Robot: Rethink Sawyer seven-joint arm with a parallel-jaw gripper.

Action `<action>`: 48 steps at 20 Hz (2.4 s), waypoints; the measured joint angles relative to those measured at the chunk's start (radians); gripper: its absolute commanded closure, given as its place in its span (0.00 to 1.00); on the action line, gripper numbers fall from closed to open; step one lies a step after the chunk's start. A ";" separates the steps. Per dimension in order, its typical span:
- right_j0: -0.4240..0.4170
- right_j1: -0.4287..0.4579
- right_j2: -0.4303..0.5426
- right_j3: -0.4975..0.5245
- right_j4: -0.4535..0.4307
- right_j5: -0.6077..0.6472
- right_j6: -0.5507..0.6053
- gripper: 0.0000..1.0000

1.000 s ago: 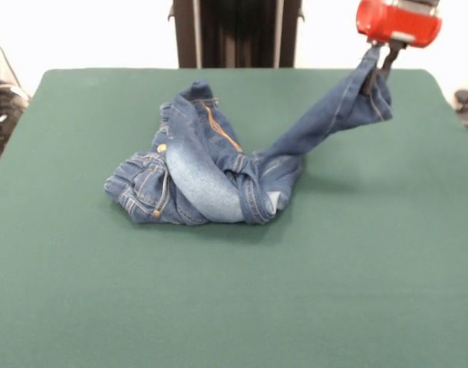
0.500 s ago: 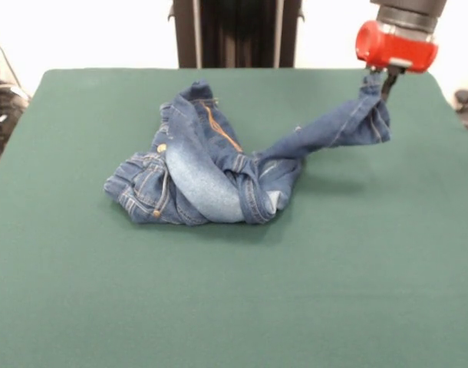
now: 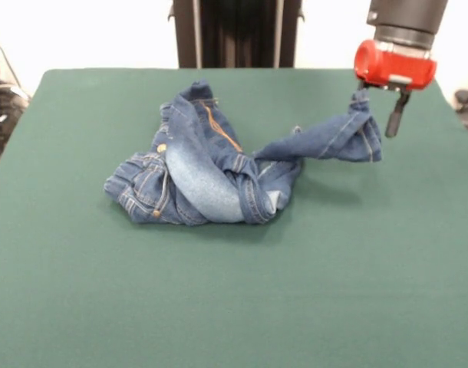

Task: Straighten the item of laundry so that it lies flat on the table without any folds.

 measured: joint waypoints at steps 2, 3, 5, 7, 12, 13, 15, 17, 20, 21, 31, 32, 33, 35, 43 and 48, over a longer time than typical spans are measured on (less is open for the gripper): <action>-0.003 0.002 0.000 0.002 0.000 -0.013 0.000 0.00; -0.005 0.003 0.000 0.002 0.000 -0.017 0.000 0.00; -0.013 0.002 0.000 0.004 0.000 -0.018 0.000 0.00; -0.036 -0.008 0.004 0.009 0.000 -0.018 0.000 0.00; -0.114 -0.059 0.029 0.021 0.000 -0.001 0.000 0.00; -0.137 -0.077 0.036 0.023 -0.001 0.012 0.000 0.00; -0.194 -0.126 0.051 0.025 -0.001 0.061 0.000 0.00; -0.230 -0.163 0.061 0.026 -0.001 0.106 0.000 0.00; -0.260 -0.198 0.066 0.026 -0.001 0.153 0.000 0.00; -0.269 -0.213 0.067 0.026 -0.002 0.171 0.000 0.00; -0.311 -0.304 0.096 0.027 -0.025 0.260 0.000 0.00; -0.314 -0.311 0.102 0.027 -0.025 0.266 0.000 0.00; -0.316 -0.314 0.106 0.027 -0.025 0.270 0.000 0.00; -0.321 -0.322 0.116 0.027 -0.026 0.278 0.000 0.00; -0.376 -0.370 0.175 0.033 -0.057 0.308 0.000 0.00; -0.428 -0.390 0.207 0.040 -0.099 0.308 0.000 0.00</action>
